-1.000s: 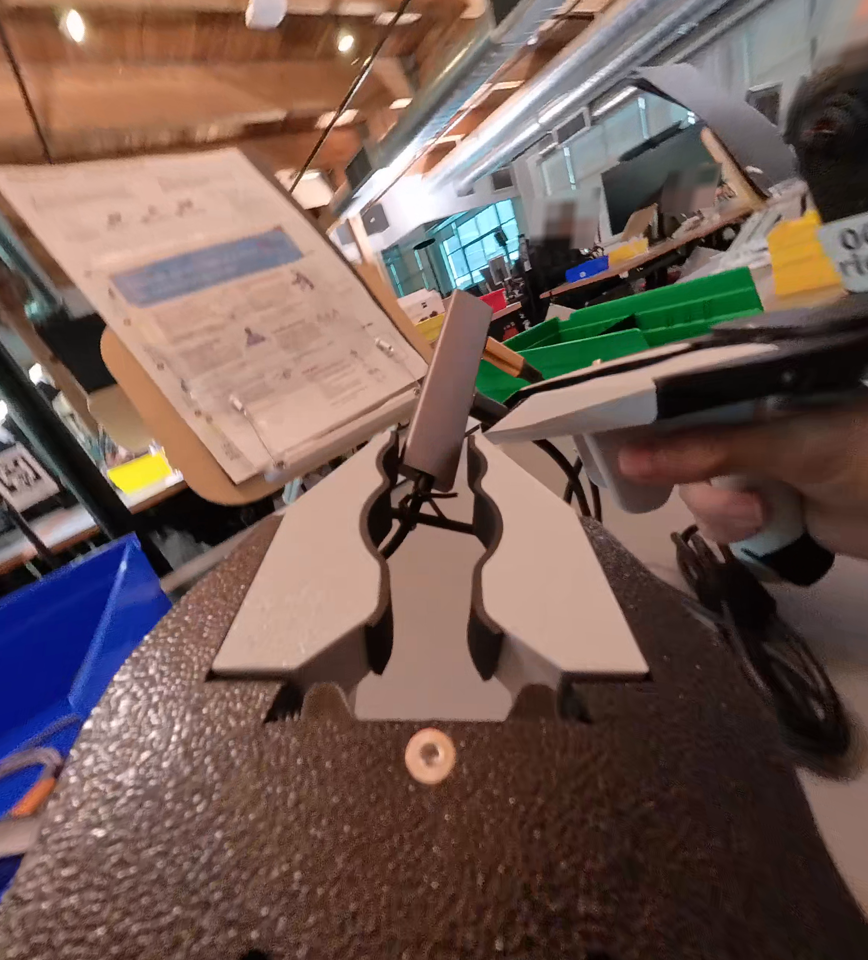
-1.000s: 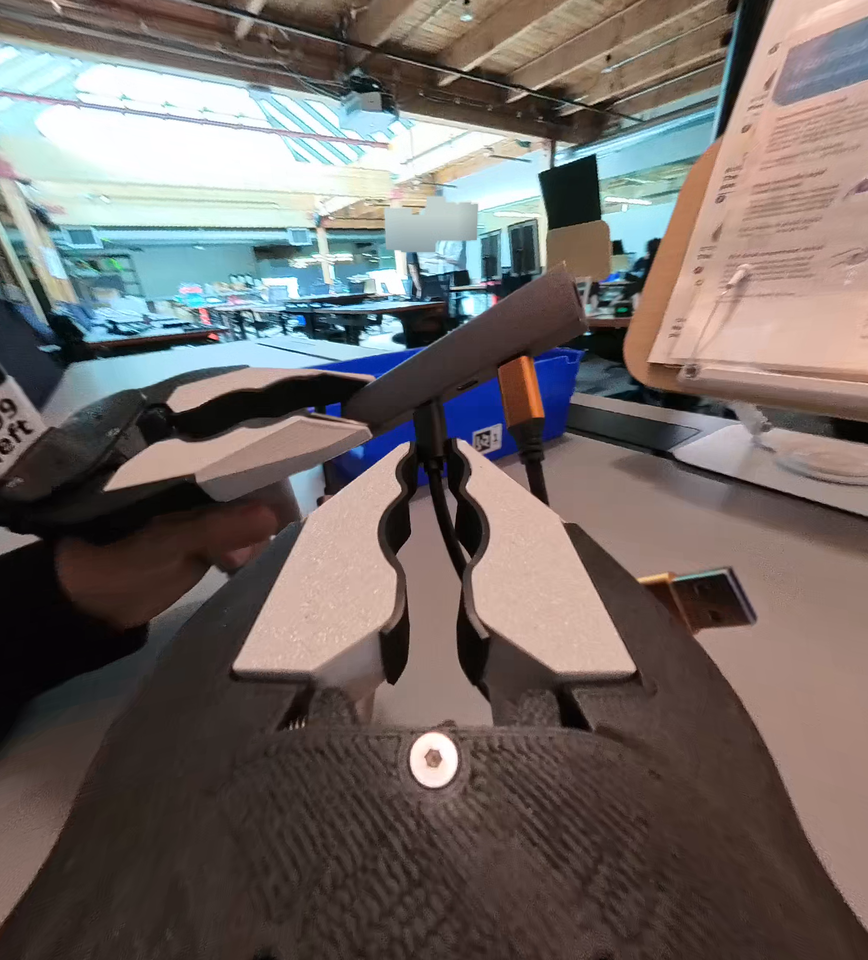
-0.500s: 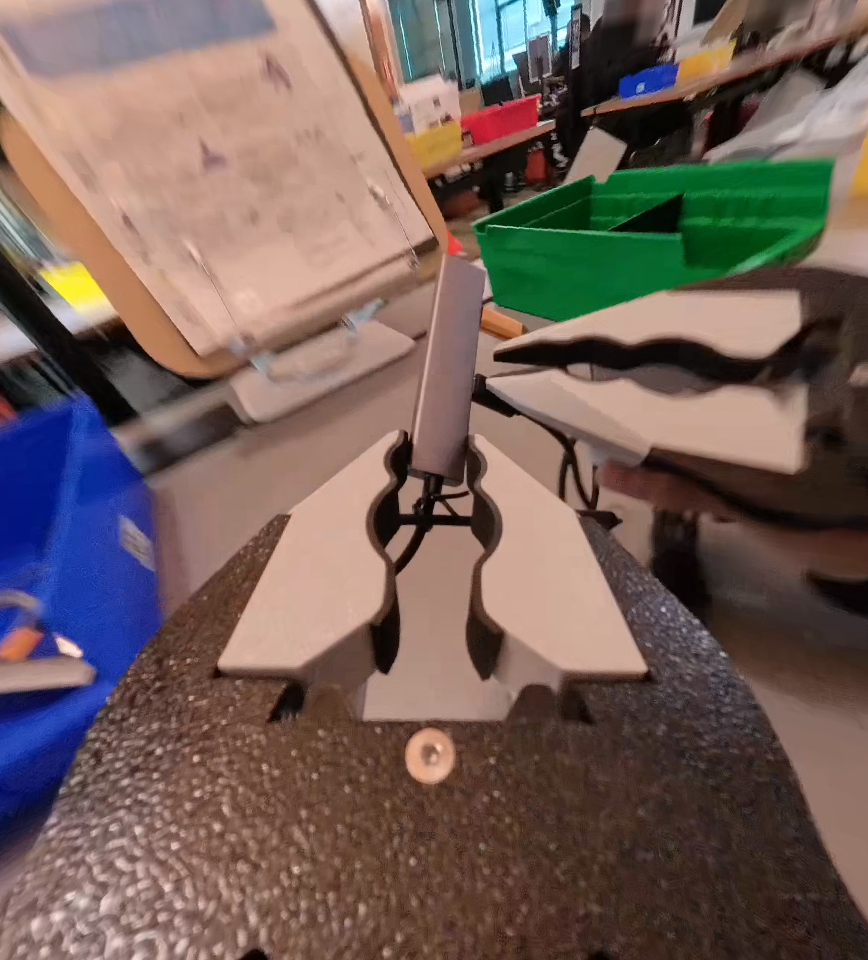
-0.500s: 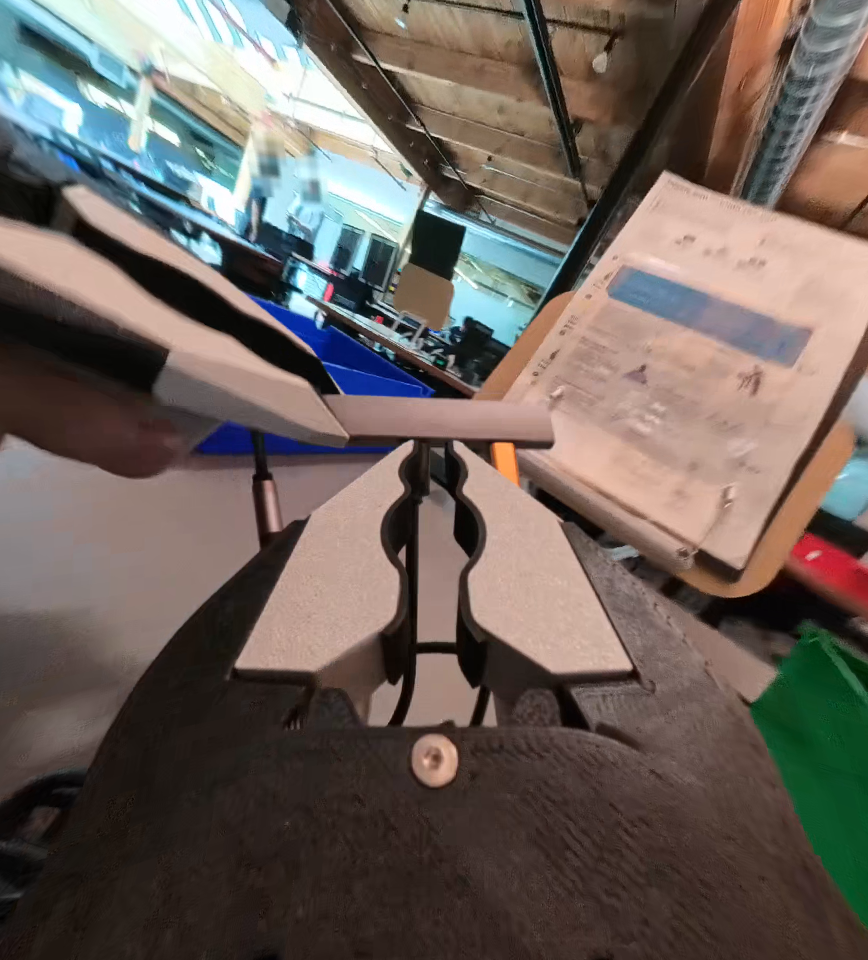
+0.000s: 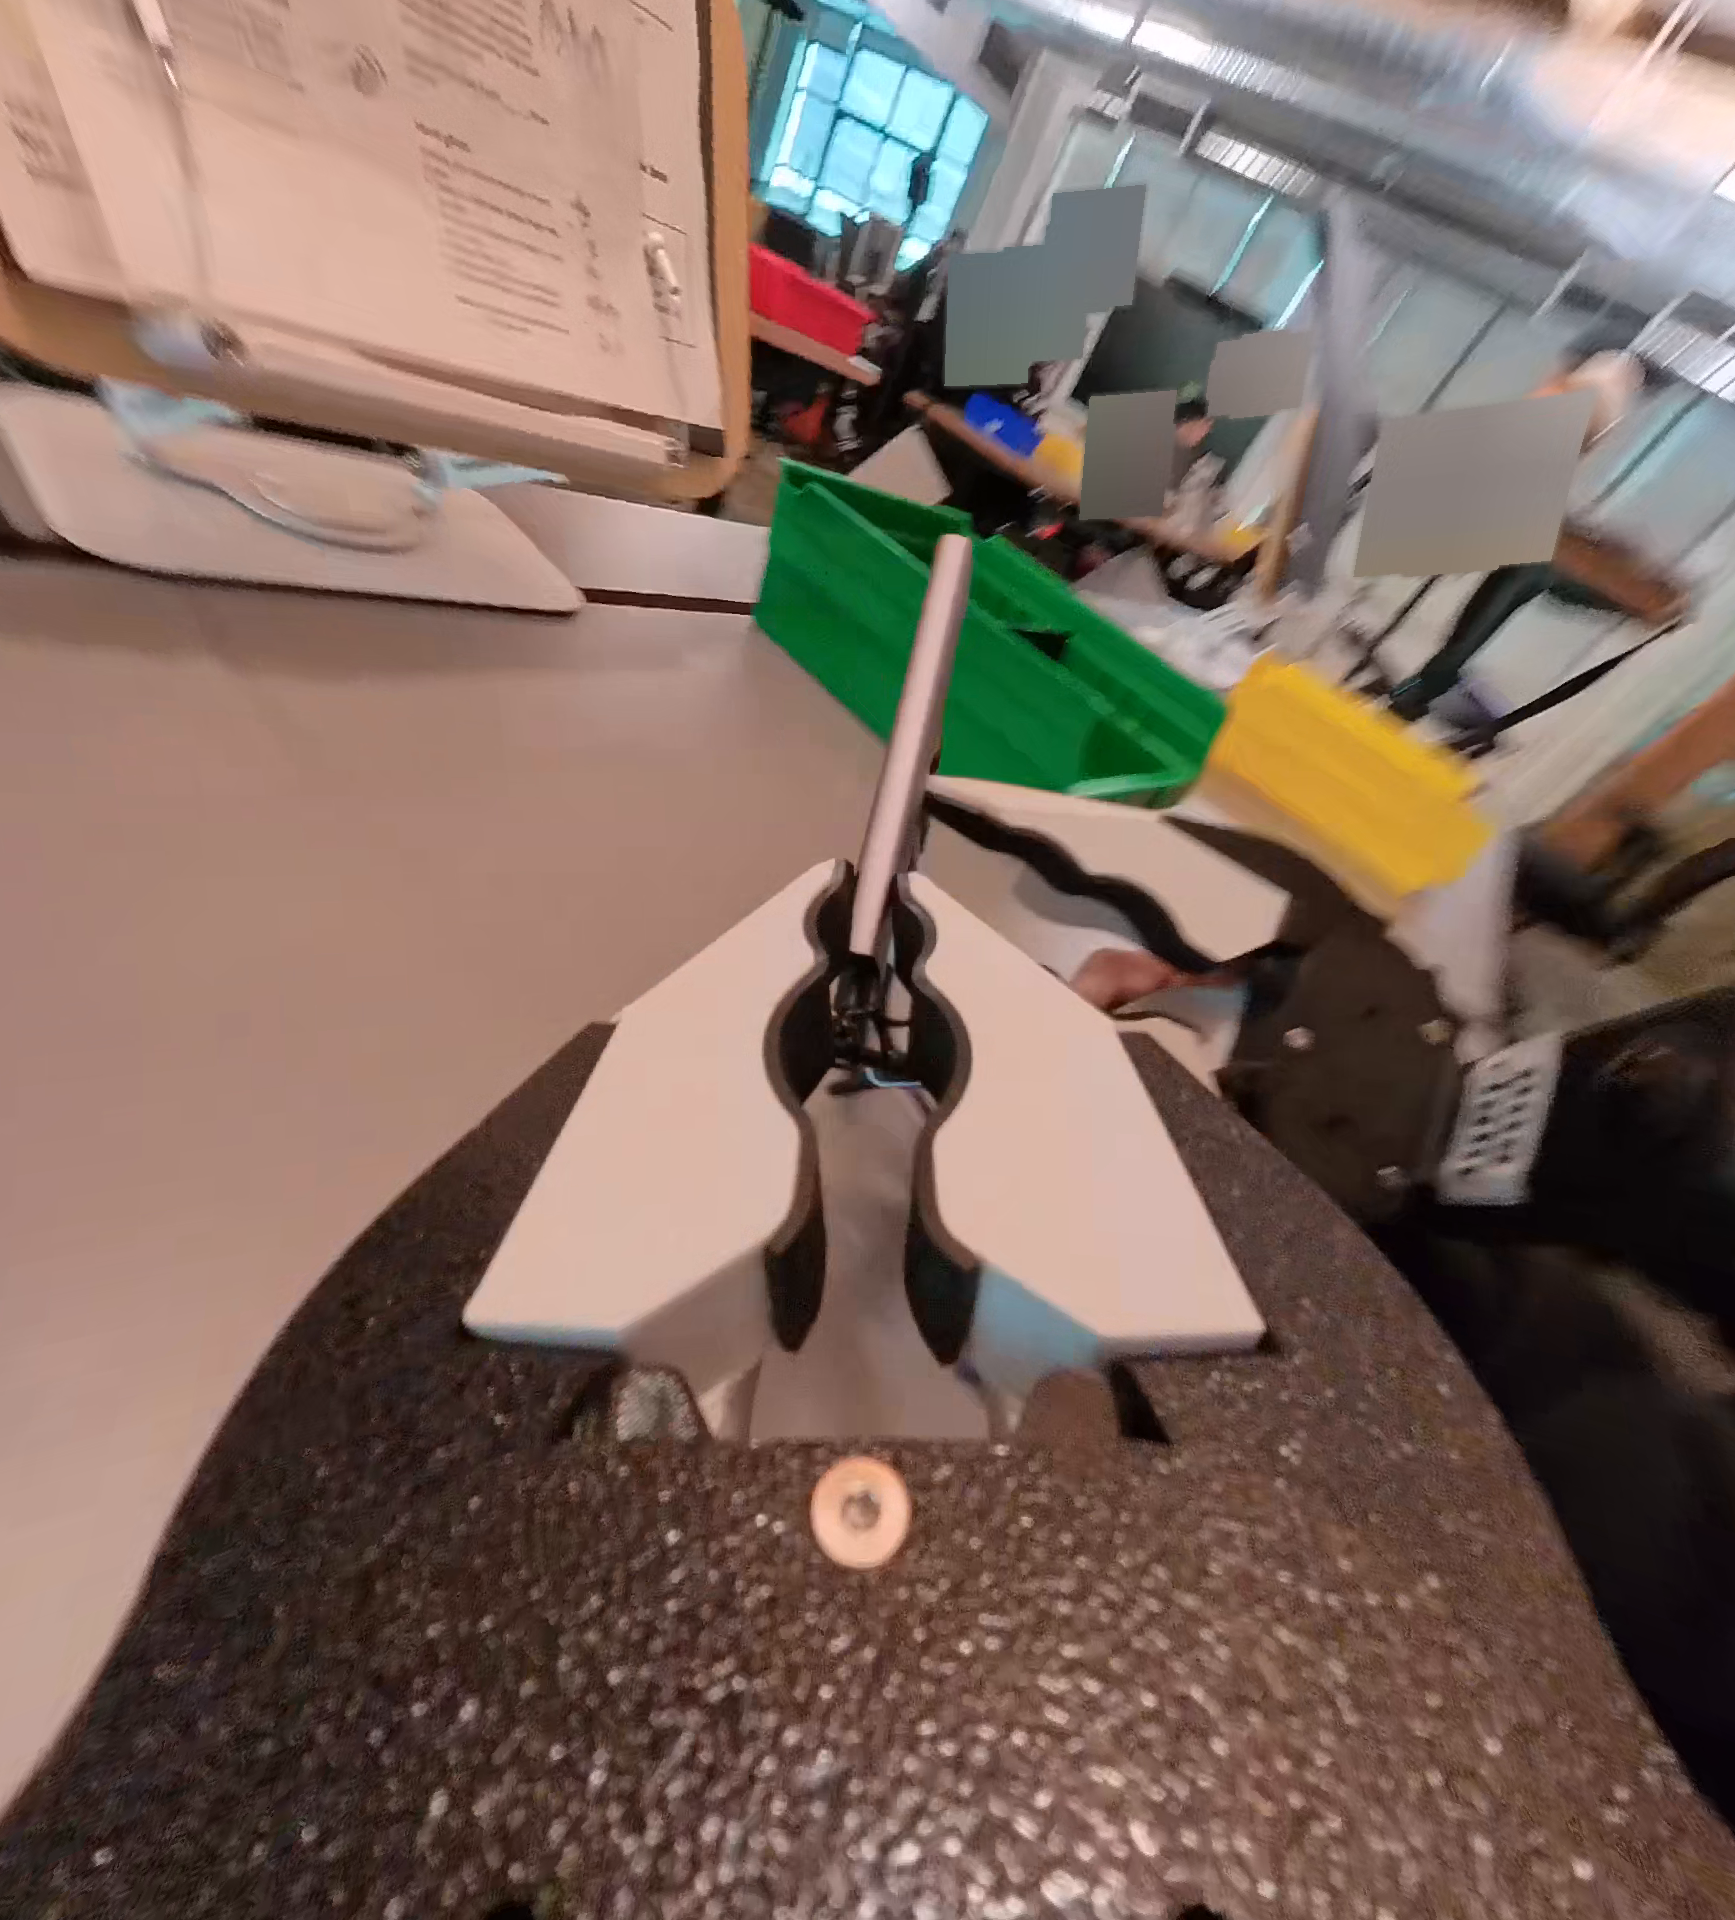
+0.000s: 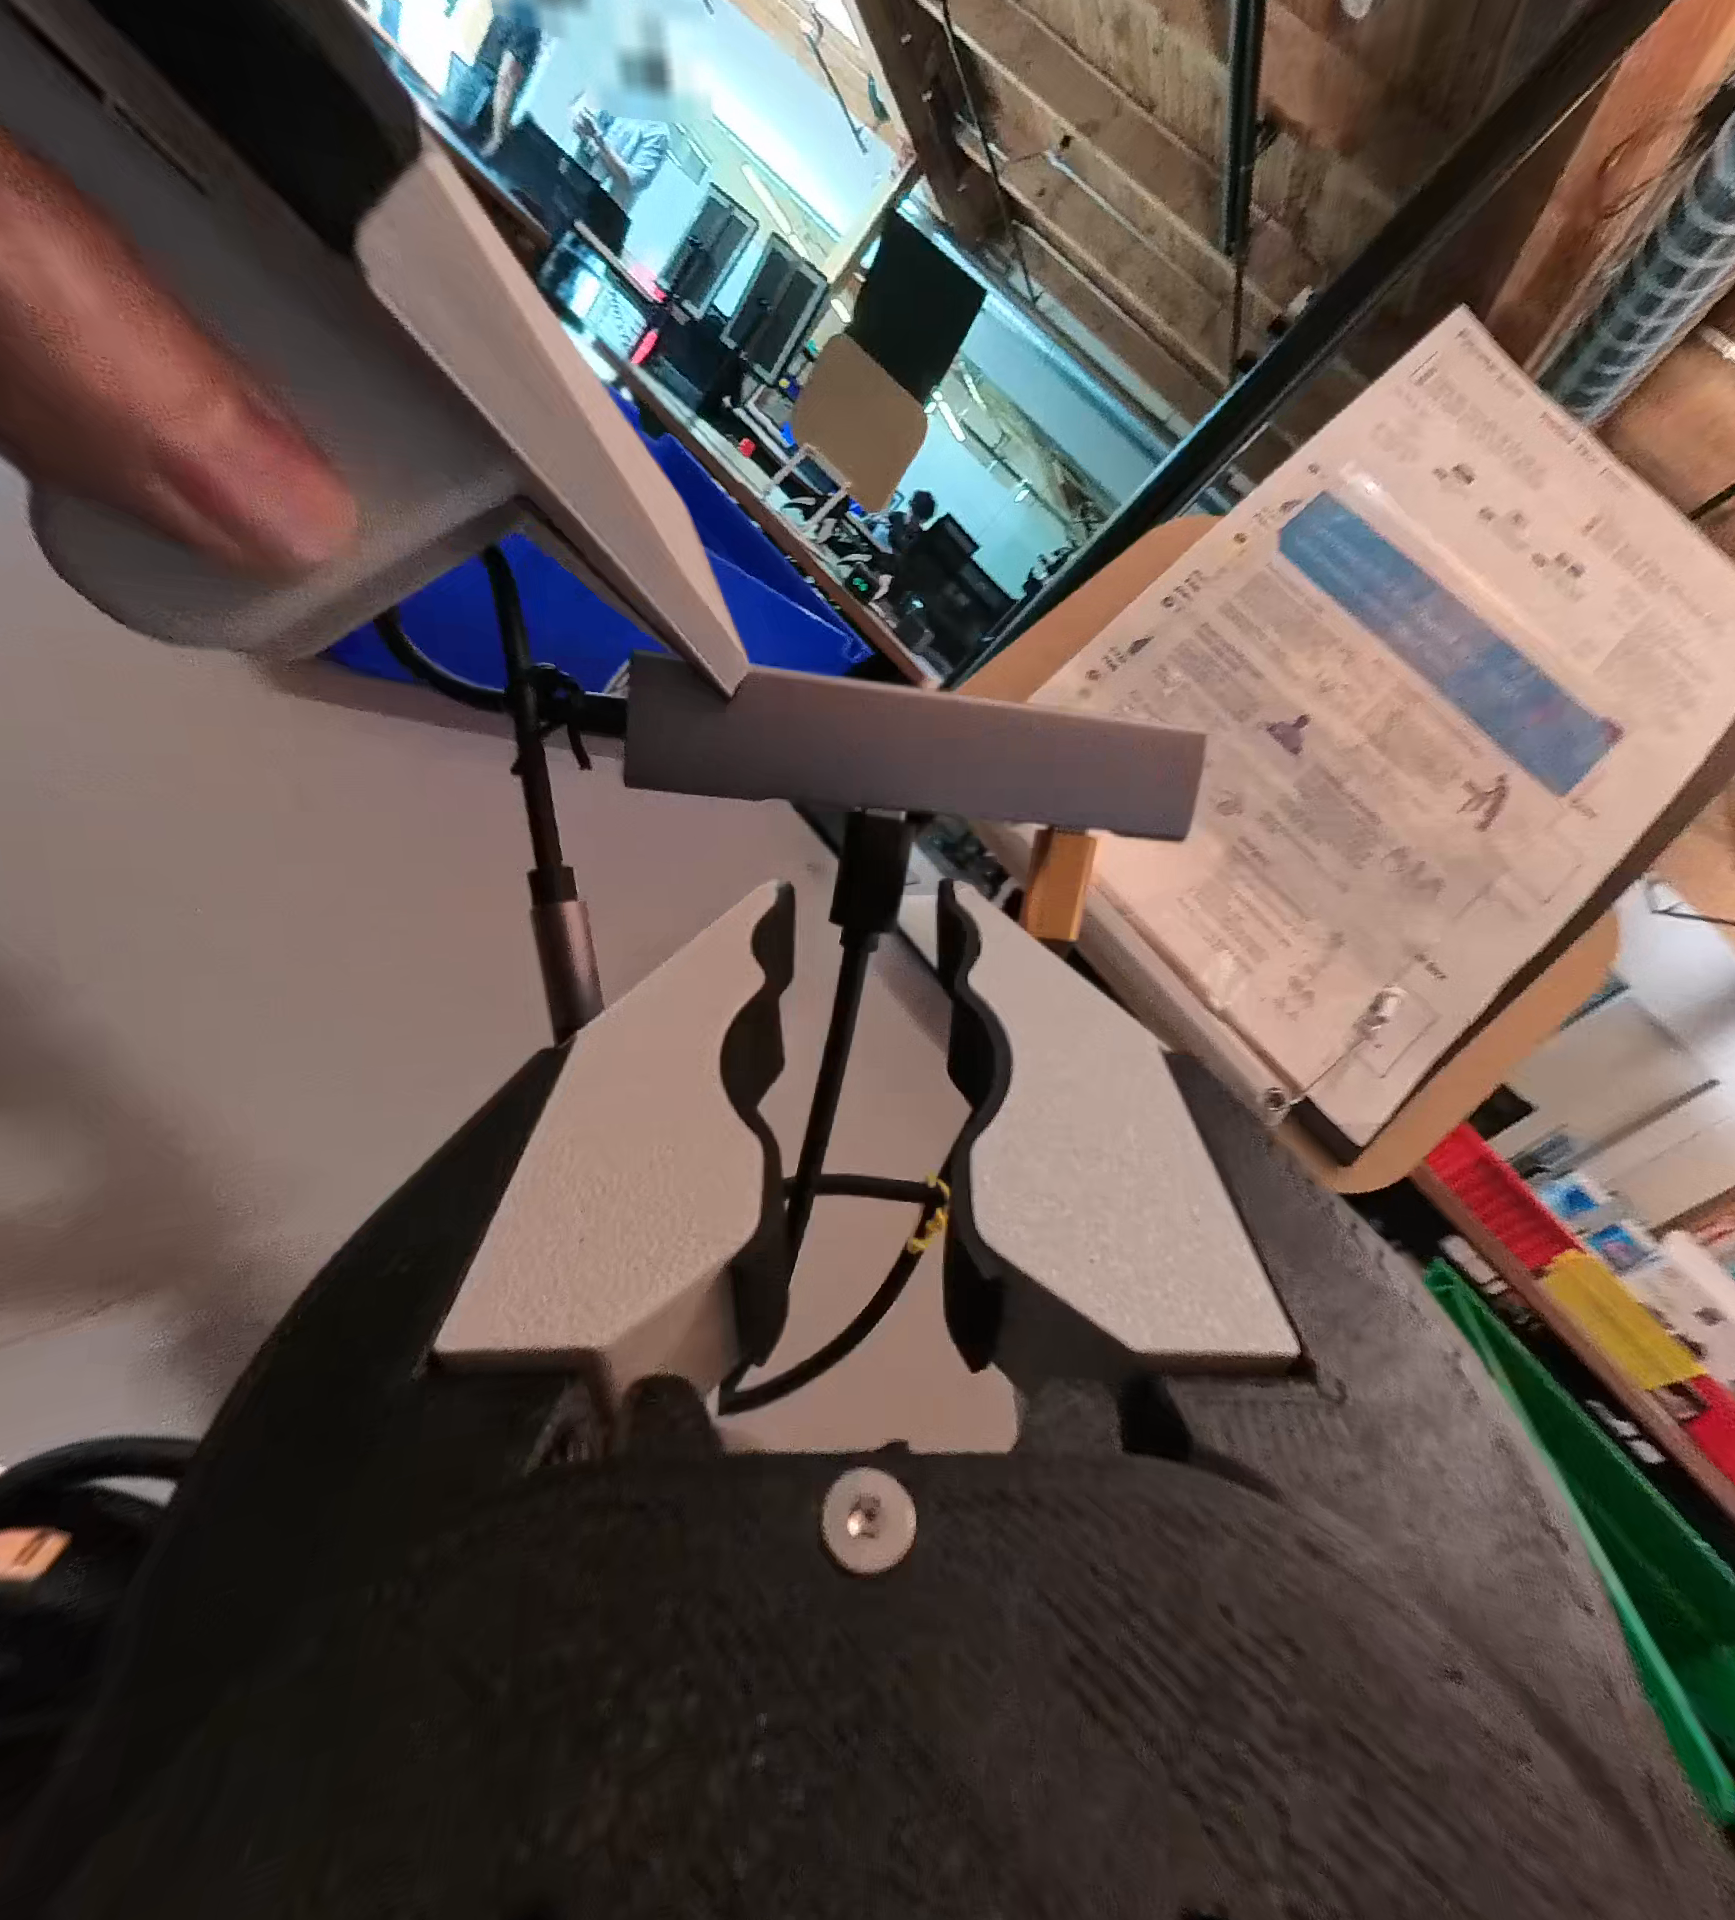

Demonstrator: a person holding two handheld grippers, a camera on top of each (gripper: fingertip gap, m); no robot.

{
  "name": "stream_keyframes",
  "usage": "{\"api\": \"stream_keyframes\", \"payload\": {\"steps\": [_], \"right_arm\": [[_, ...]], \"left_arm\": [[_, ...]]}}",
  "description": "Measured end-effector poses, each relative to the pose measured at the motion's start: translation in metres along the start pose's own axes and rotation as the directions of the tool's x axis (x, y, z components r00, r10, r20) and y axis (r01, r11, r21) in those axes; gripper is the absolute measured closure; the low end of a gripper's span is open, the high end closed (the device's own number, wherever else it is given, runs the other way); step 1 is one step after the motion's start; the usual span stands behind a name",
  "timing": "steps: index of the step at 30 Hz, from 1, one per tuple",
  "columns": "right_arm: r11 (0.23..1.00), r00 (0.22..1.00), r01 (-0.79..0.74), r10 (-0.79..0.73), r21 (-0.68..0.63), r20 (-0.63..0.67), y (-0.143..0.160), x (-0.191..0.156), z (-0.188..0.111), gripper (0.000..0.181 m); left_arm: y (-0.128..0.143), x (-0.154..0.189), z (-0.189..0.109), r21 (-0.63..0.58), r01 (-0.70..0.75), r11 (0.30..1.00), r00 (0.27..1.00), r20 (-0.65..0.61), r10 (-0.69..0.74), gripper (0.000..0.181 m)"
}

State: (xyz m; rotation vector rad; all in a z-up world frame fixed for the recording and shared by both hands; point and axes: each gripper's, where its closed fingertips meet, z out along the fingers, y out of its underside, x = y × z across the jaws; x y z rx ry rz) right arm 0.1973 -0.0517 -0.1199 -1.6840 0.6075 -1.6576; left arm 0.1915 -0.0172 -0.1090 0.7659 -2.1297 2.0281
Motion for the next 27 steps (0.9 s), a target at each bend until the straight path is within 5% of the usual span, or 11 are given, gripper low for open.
{"api": "stream_keyframes", "payload": {"steps": [4, 8, 11, 14, 17, 20, 24, 27], "right_arm": [[0.987, 0.986, 0.159, -0.159, 0.003, -0.057, -0.007, 0.008, -0.004, 0.169], [0.926, 0.921, 0.372, -0.377, -0.063, -0.098, -0.012, 0.013, -0.005, 0.169], [0.949, 0.946, 0.302, -0.31, -0.092, -0.094, -0.011, 0.023, -0.006, 0.17], [0.97, 0.981, 0.187, -0.193, -0.156, -0.024, 0.009, 0.023, -0.004, 0.17], [0.978, 0.999, -0.004, 0.013, -0.21, 0.044, 0.026, 0.021, -0.002, 0.17], [0.938, 0.97, -0.162, 0.208, -0.307, 0.123, 0.037, 0.014, -0.001, 0.17], [0.882, 0.929, -0.247, 0.333, -0.401, 0.161, 0.039, 0.011, -0.009, 0.17], [0.858, 0.909, -0.303, 0.391, -0.415, 0.144, 0.034, 0.022, -0.016, 0.17]], "left_arm": [[-0.001, 0.009, -0.004, -0.015, 0.308, 0.951, 0.932, -0.195, -0.305, 0.177], [-0.002, 0.012, -0.004, -0.029, 0.416, 0.909, 0.871, -0.275, -0.407, 0.177], [-0.025, 0.019, -0.009, 0.131, 0.265, 0.955, 0.929, -0.299, -0.217, 0.177], [-0.044, 0.026, -0.02, 0.277, -0.222, 0.935, 0.965, -0.072, 0.251, 0.146], [-0.024, 0.034, -0.019, 0.121, -0.741, 0.661, 0.67, 0.072, 0.739, 0.131], [0.009, 0.04, -0.008, -0.014, -0.92, 0.391, 0.39, 0.021, 0.92, 0.129], [0.026, 0.037, 0.009, -0.098, -0.971, 0.218, 0.214, 0.051, 0.975, 0.117], [0.02, 0.022, 0.014, -0.169, -0.96, 0.225, 0.203, 0.139, 0.969, 0.117]]}}
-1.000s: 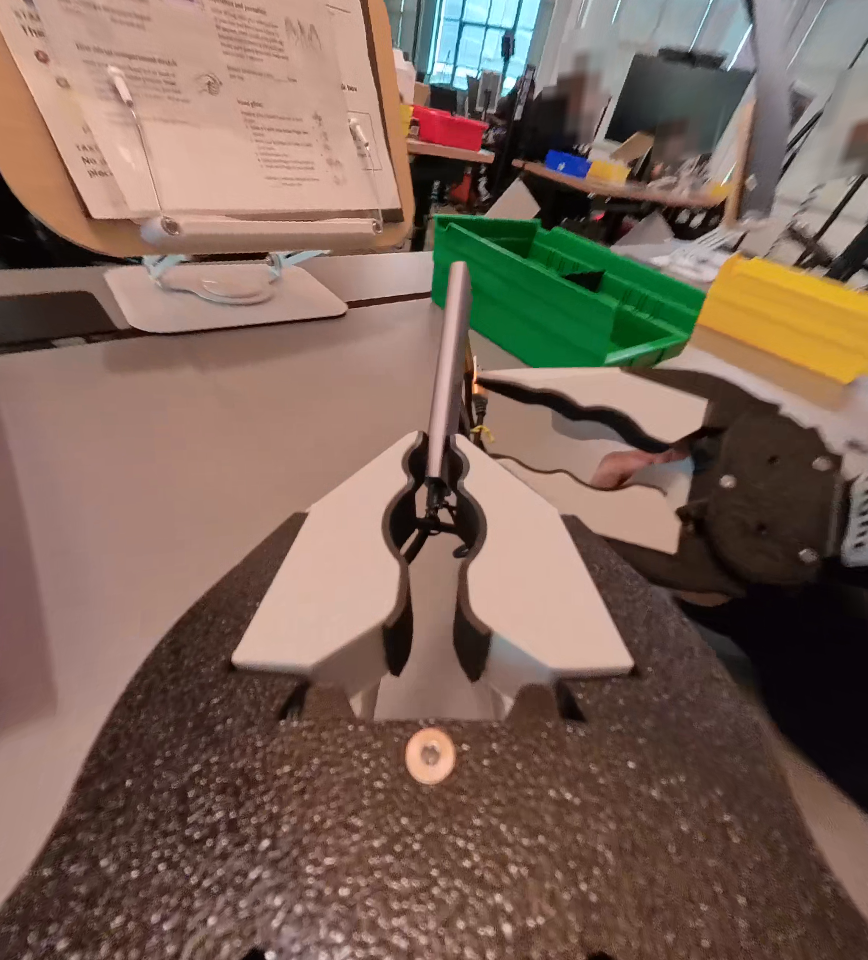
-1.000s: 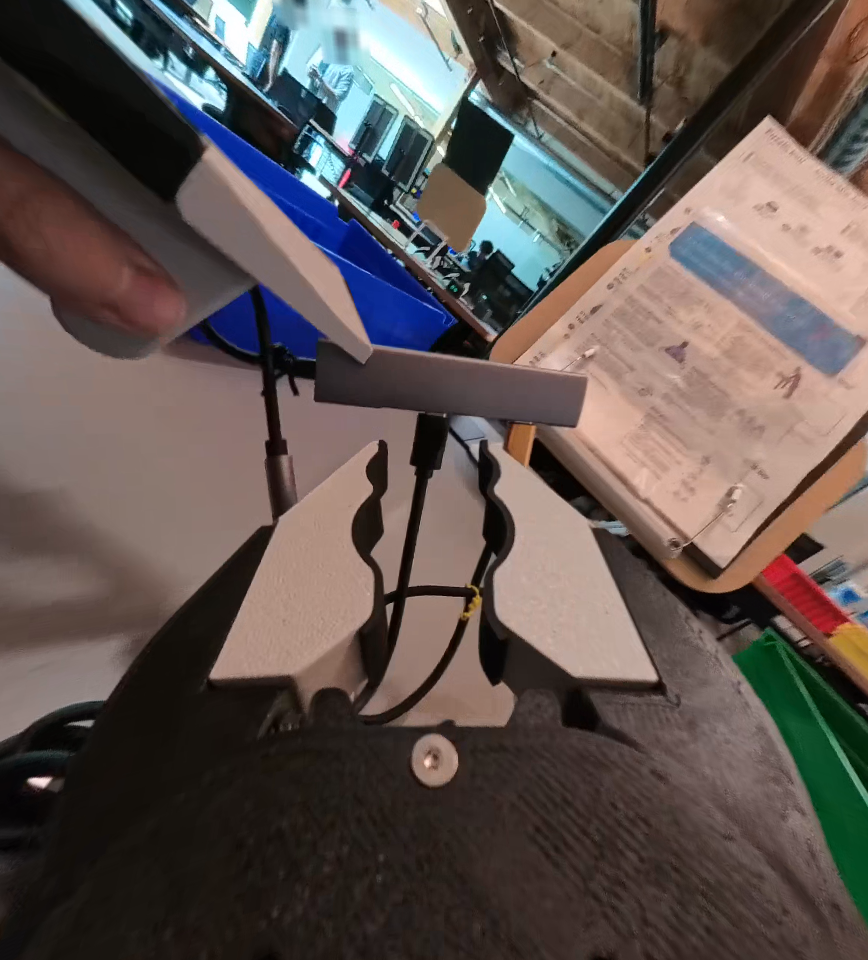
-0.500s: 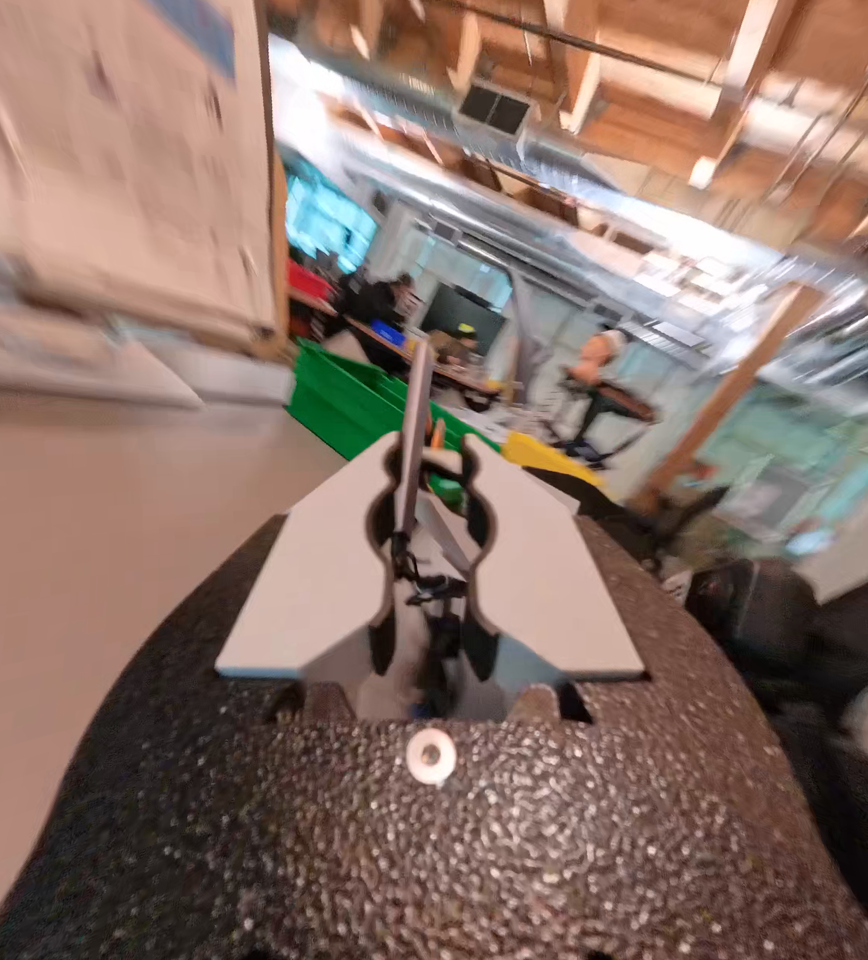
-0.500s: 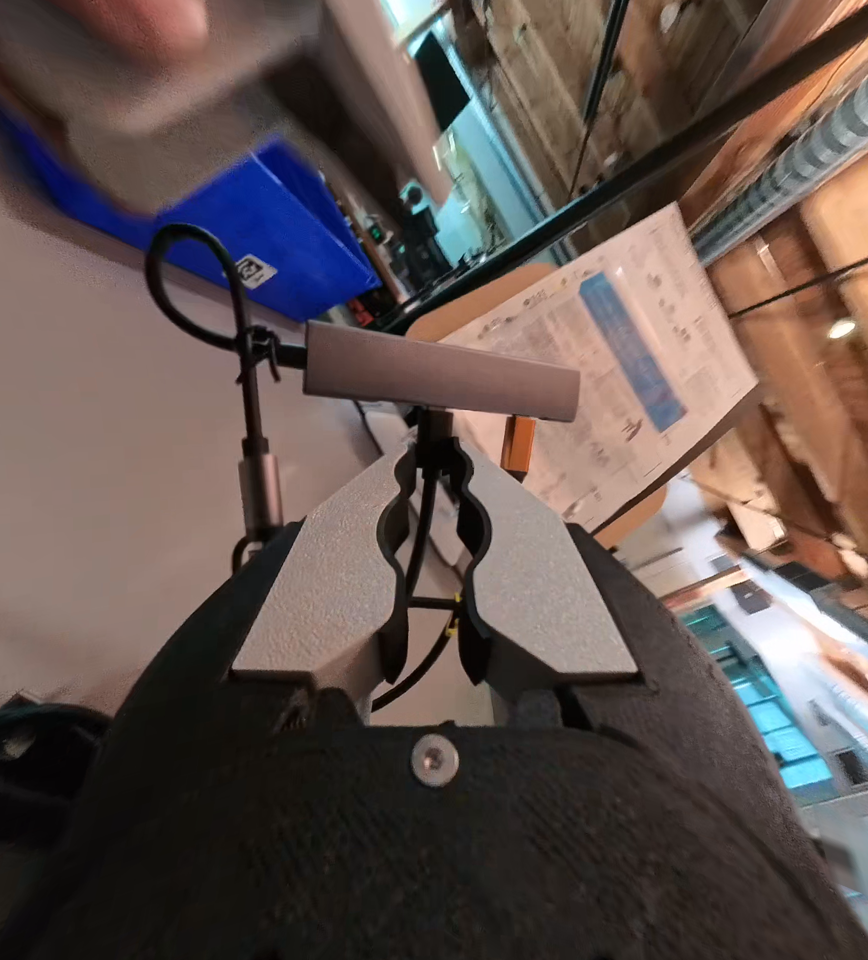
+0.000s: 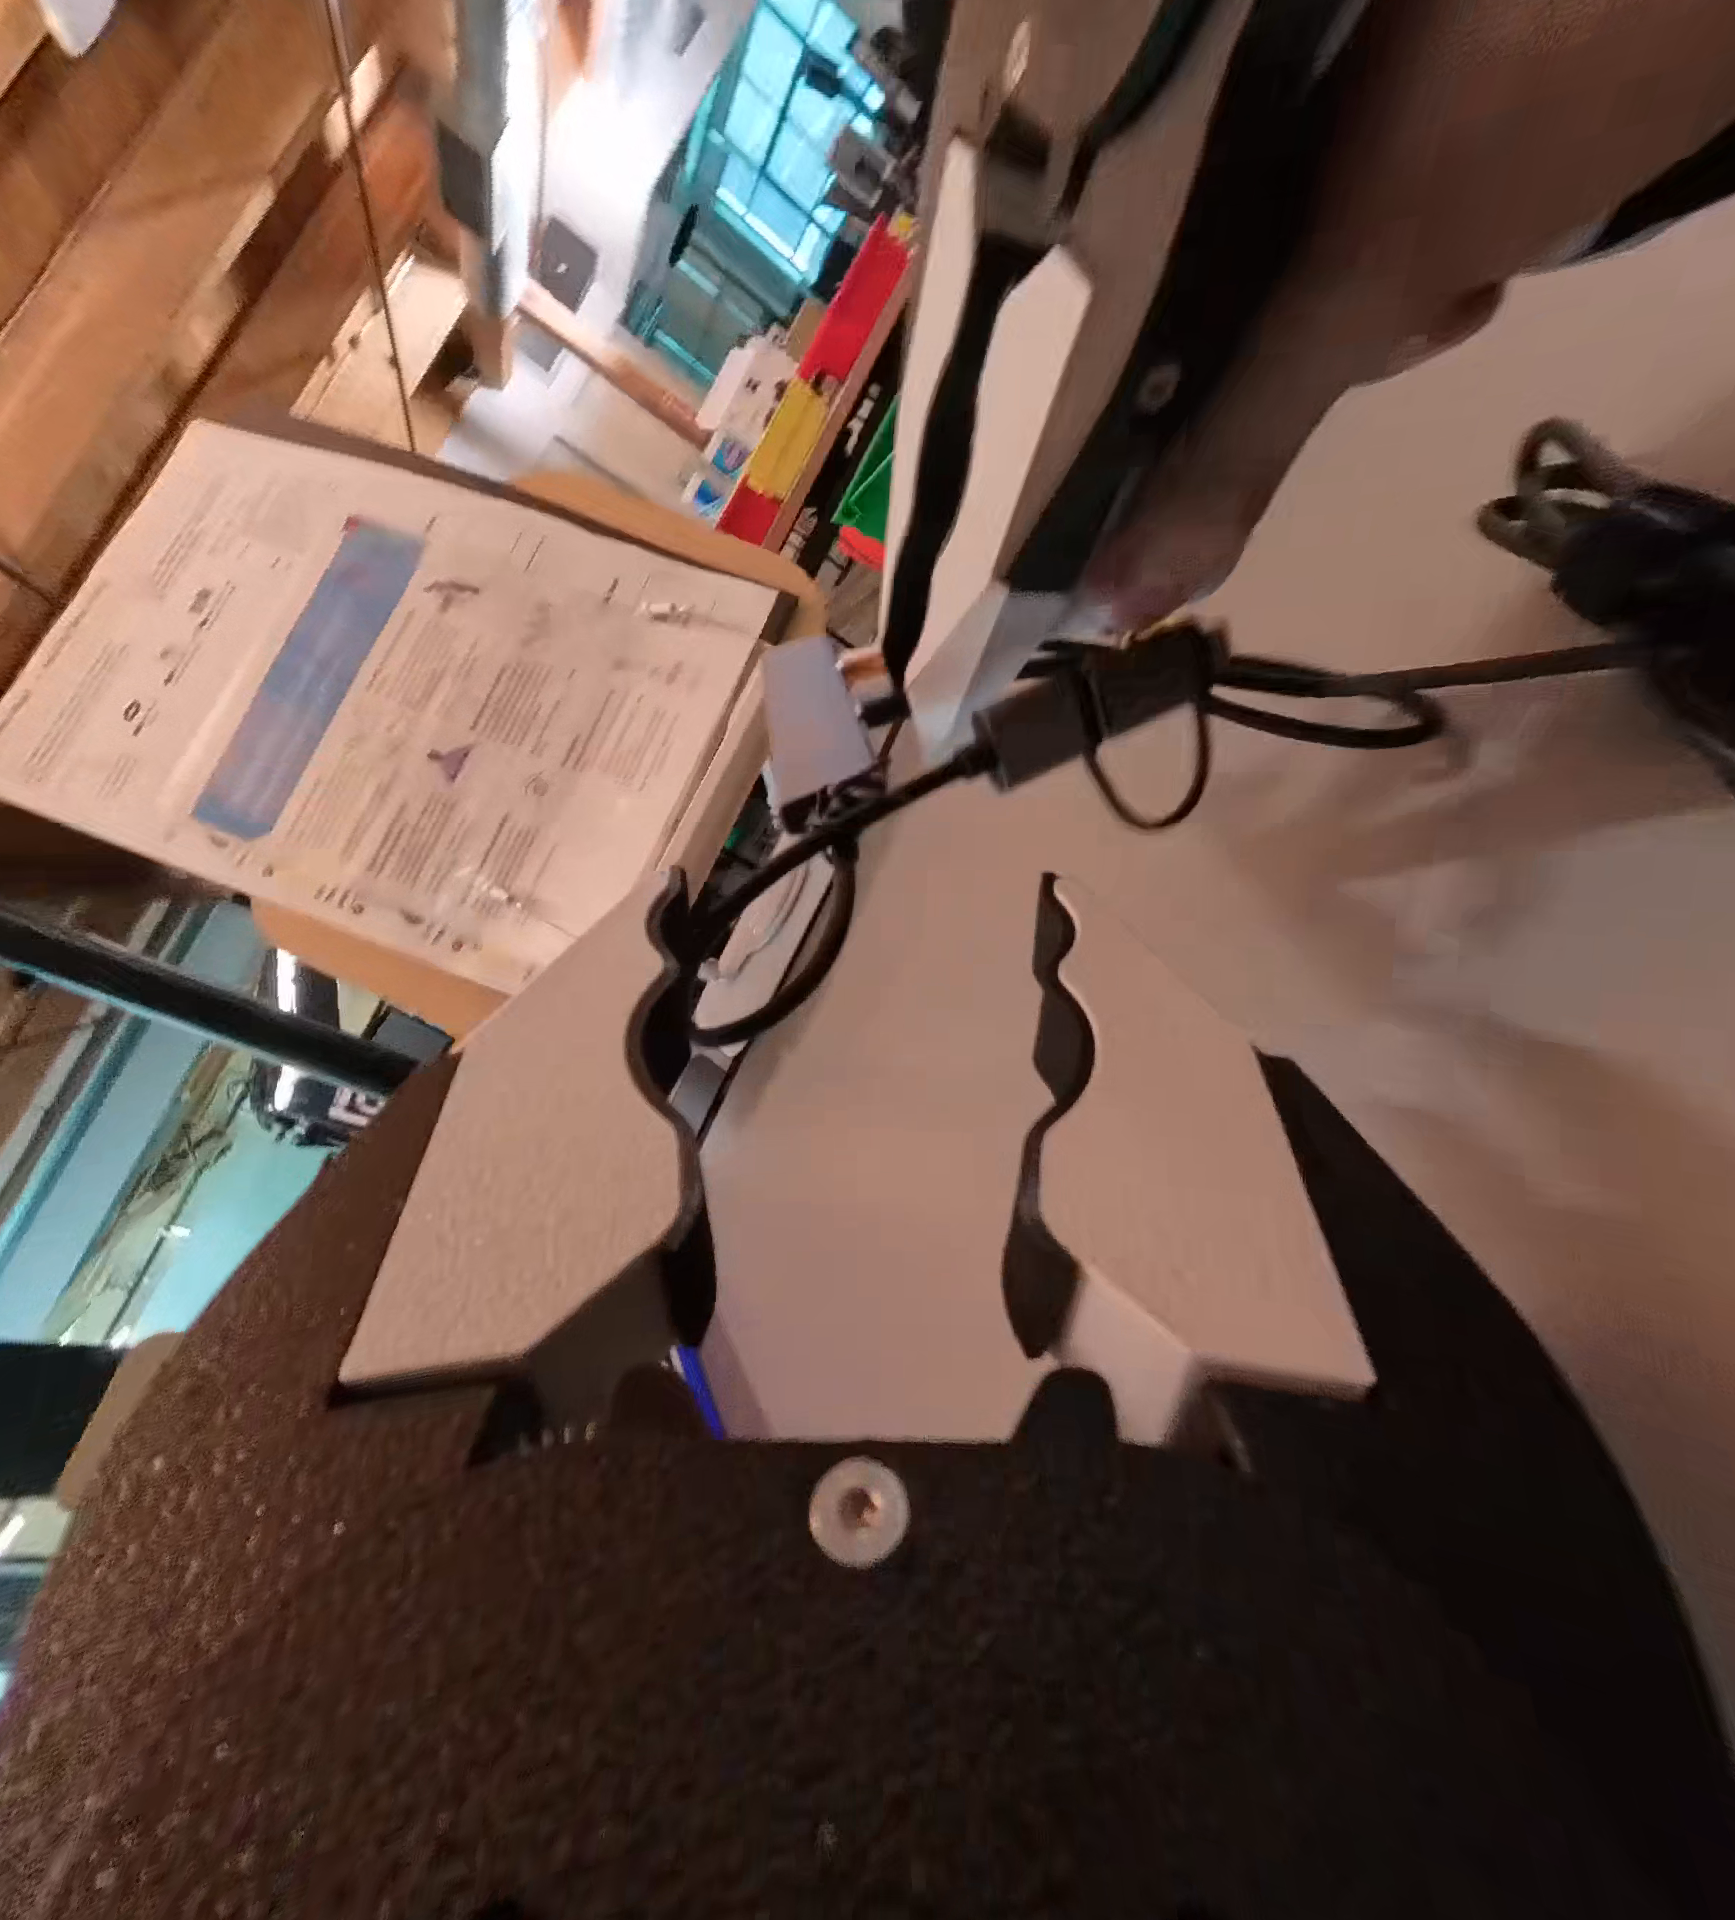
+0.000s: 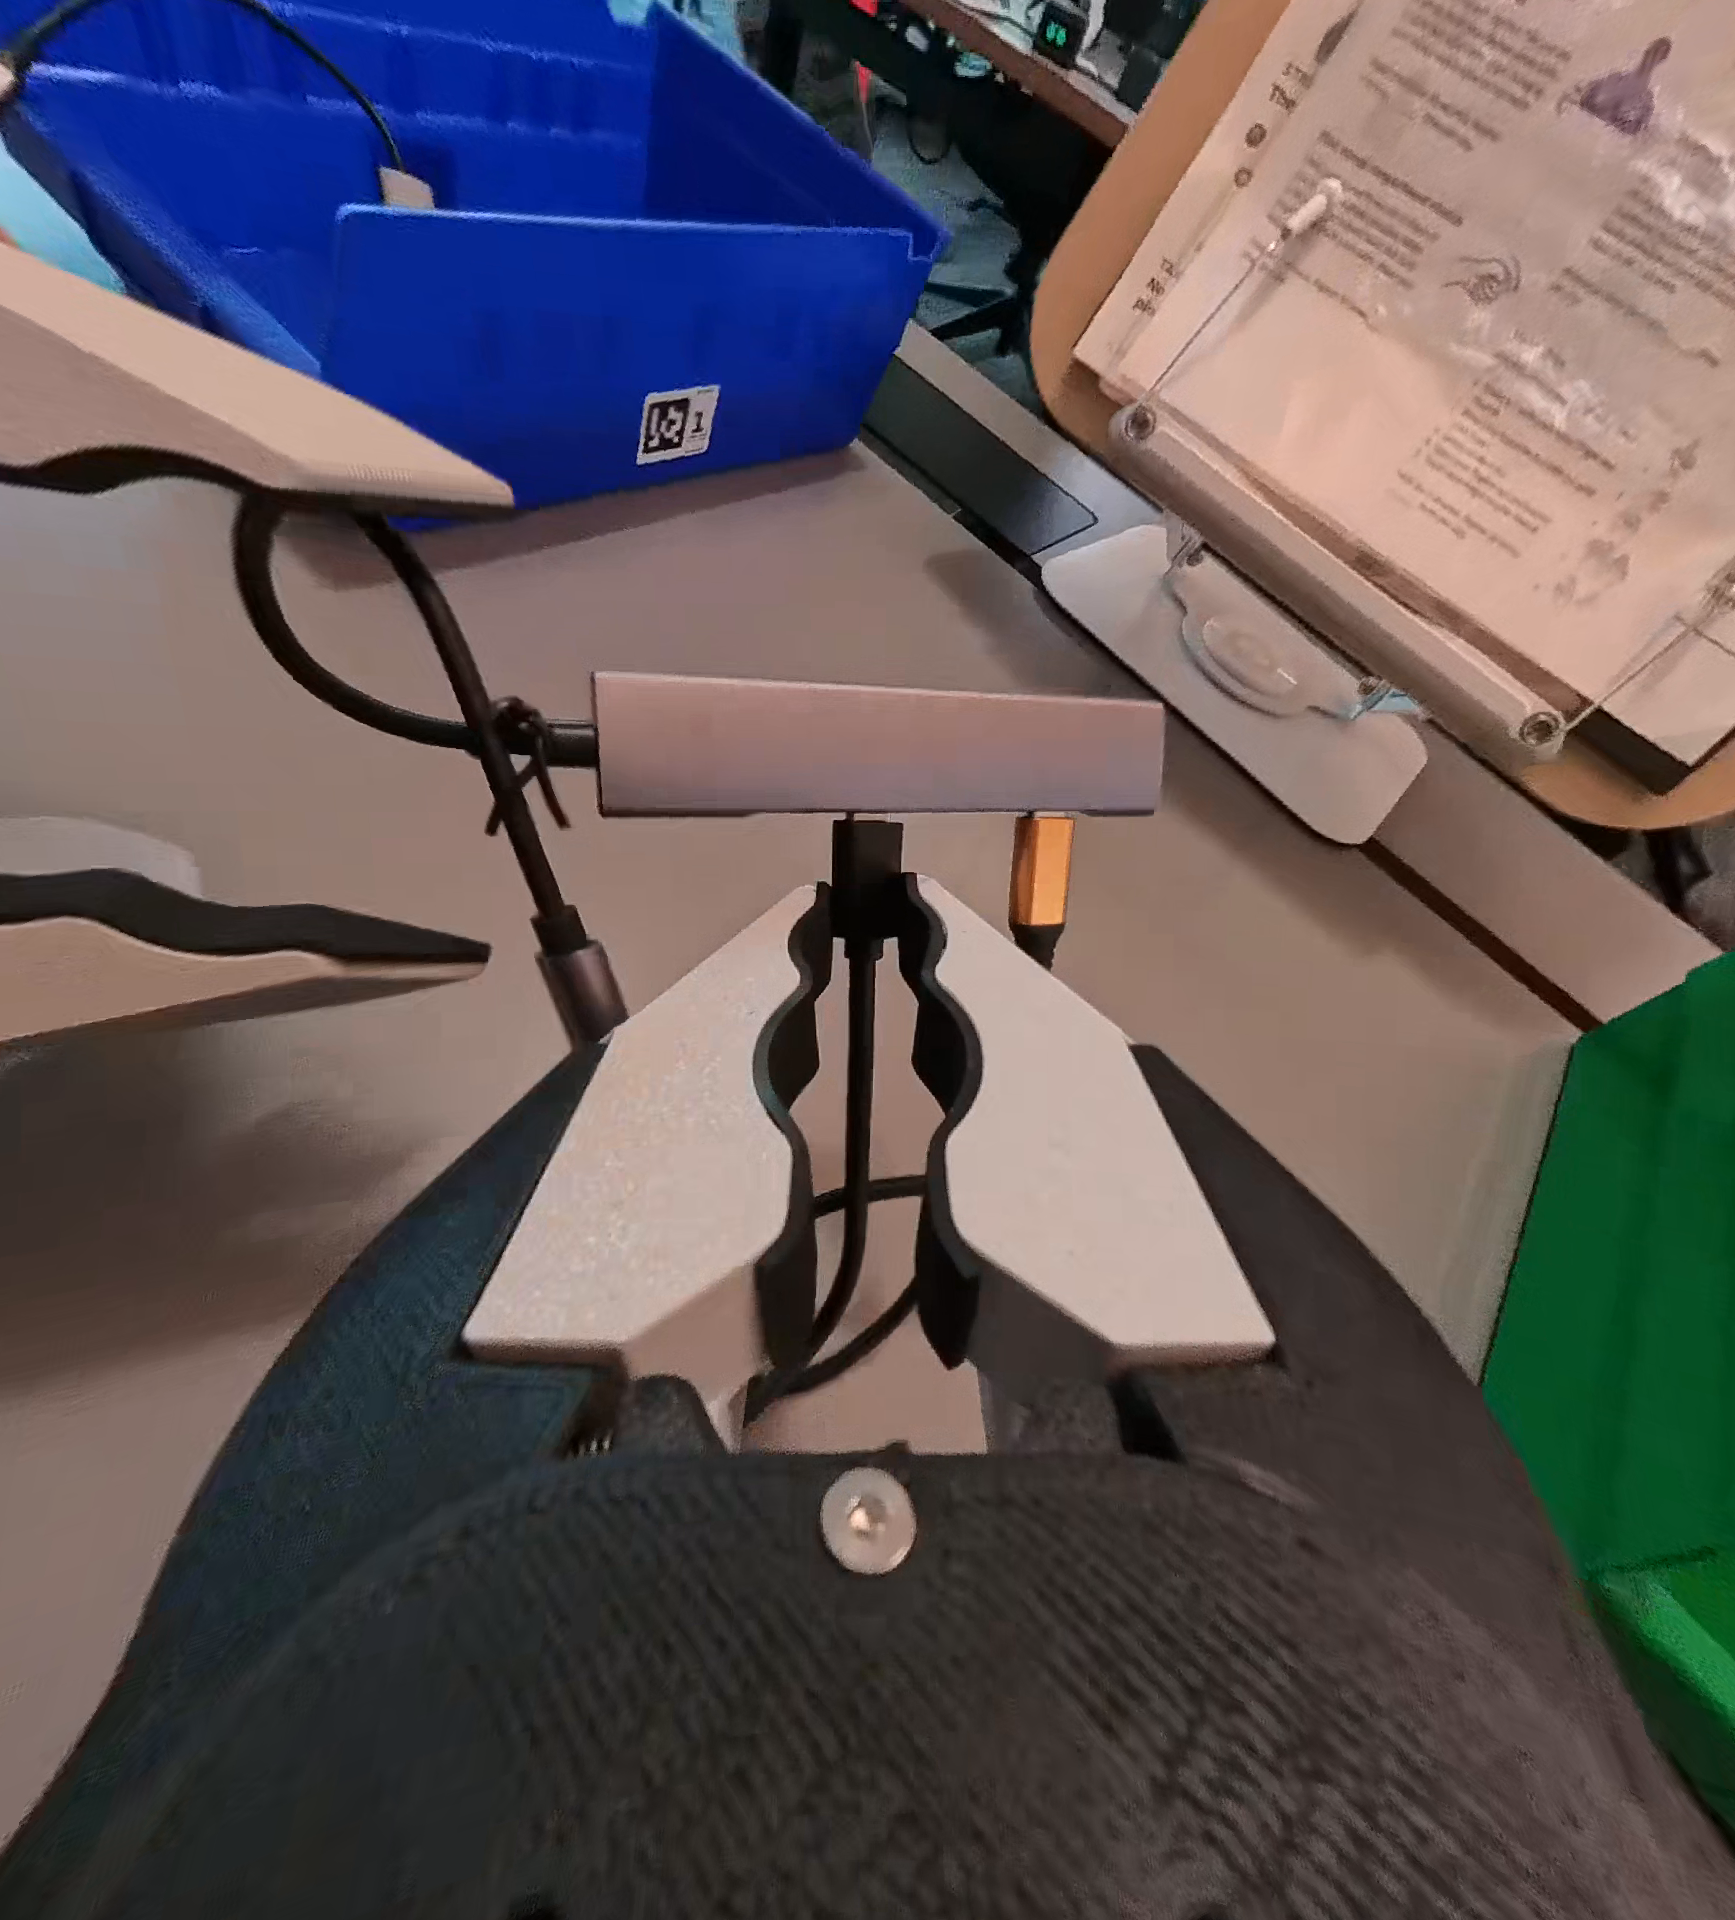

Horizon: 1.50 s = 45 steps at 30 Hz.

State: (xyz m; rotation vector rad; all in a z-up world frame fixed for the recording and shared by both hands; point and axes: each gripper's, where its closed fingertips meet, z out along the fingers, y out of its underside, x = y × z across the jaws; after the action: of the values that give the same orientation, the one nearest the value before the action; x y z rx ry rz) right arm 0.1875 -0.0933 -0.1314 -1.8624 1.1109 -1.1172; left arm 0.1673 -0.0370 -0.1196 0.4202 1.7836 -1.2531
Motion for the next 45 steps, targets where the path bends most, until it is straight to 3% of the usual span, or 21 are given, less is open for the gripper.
{"api": "stream_keyframes", "payload": {"steps": [5, 7, 11, 15, 18, 25, 32, 42, 45], "right_arm": [[1.0, 0.999, 0.001, -0.001, 0.0, 0.04, -0.001, -0.007, -0.005, 0.17], [0.999, 0.998, -0.024, 0.023, 0.024, 0.05, -0.005, -0.008, -0.01, 0.17], [0.996, 0.993, -0.086, 0.082, 0.04, 0.087, -0.009, -0.007, -0.02, 0.17], [0.999, 0.988, -0.049, 0.048, 0.005, 0.145, -0.013, -0.029, -0.02, 0.17], [1.0, 0.983, -0.024, 0.026, -0.012, 0.183, -0.017, -0.045, -0.021, 0.171], [1.0, 0.988, 0.014, -0.013, -0.002, 0.156, -0.021, -0.045, -0.025, 0.17], [0.999, 0.995, 0.046, -0.044, -0.02, 0.09, -0.016, -0.036, -0.023, 0.171], [0.996, 0.996, 0.076, -0.074, -0.041, 0.043, -0.013, -0.041, -0.012, 0.171], [0.998, 0.998, 0.026, -0.029, 0.054, 0.056, -0.022, -0.038, -0.015, 0.171]], "left_arm": [[0.001, -0.016, 0.003, 0.023, 0.165, 0.986, 0.978, 0.122, -0.167, 0.122], [0.012, -0.026, 0.001, 0.024, 0.246, 0.969, 0.954, 0.172, -0.246, 0.115], [0.007, -0.028, -0.004, 0.15, 0.431, 0.89, 0.895, 0.053, -0.442, 0.119], [-0.014, -0.008, -0.003, 0.203, 0.302, 0.932, 0.951, 0.001, -0.308, 0.122], [-0.015, -0.006, -0.001, 0.184, 0.21, 0.96, 0.974, 0.046, -0.221, 0.126], [-0.02, -0.005, -0.005, 0.192, 0.149, 0.97, 0.986, 0.045, -0.16, 0.137], [-0.026, -0.013, -0.011, 0.243, 0.224, 0.944, 0.972, 0.021, -0.236, 0.143], [-0.022, -0.014, -0.006, 0.182, 0.158, 0.97, 0.978, 0.108, -0.18, 0.16], [-0.019, -0.021, -0.006, 0.186, 0.262, 0.947, 0.95, 0.12, -0.287, 0.16]]}}
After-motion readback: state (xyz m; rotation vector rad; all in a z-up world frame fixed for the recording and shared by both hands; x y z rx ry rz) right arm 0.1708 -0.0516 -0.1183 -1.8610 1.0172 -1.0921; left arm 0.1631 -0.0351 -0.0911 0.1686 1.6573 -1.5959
